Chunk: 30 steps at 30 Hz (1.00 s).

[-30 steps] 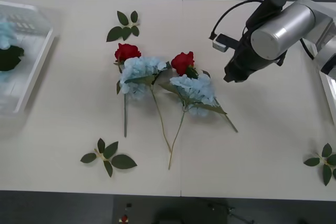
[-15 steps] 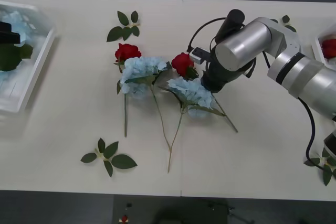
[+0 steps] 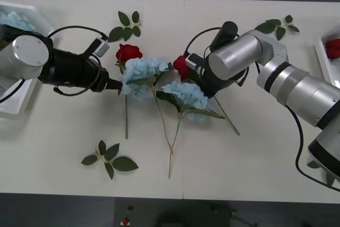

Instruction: Put the red flowers into the right box and the blue flowers into the left box

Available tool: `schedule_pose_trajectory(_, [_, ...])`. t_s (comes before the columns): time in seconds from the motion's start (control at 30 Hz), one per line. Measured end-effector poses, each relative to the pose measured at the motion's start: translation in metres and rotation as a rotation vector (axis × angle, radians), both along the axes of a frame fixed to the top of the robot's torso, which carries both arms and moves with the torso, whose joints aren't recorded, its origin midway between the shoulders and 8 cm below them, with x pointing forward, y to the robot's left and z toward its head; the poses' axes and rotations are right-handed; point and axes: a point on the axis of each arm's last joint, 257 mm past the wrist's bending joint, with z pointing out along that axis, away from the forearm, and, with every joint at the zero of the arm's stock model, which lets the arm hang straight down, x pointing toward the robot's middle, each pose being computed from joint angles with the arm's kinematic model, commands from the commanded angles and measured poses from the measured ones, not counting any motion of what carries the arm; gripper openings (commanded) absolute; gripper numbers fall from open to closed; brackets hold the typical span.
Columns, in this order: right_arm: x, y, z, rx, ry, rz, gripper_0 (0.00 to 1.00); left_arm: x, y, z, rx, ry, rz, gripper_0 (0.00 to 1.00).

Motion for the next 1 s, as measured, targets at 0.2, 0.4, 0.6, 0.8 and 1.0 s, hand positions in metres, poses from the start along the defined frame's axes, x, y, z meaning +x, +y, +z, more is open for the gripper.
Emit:
schedule_pose_trajectory(0.2, [0.011, -0.006, 0.003, 0.019, -0.024, -0.028, 0.0, 0.005, 0.003, -0.014, 0.098, 0.066, 0.068, 0.96])
schedule_pose_trajectory(0.4, [0.023, -0.018, 0.019, 0.081, -0.023, -0.099, 0.0, 0.02, -0.012, -0.02, 0.154, 0.09, 0.108, 0.96])
schedule_pose_trajectory(0.6, [0.033, -0.075, 0.075, 0.169, 0.035, -0.24, 0.0, 0.043, -0.032, -0.028, 0.195, 0.081, 0.155, 0.96])
schedule_pose_trajectory(0.8, [0.044, -0.188, 0.163, 0.209, -0.015, -0.399, 0.0, 0.052, -0.049, -0.038, 0.25, 0.074, 0.157, 0.88])
schedule_pose_trajectory(1.0, [0.029, -0.331, 0.232, 0.082, -0.13, -0.557, 0.0, 0.06, -0.037, -0.04, 0.302, 0.073, 0.187, 0.79])
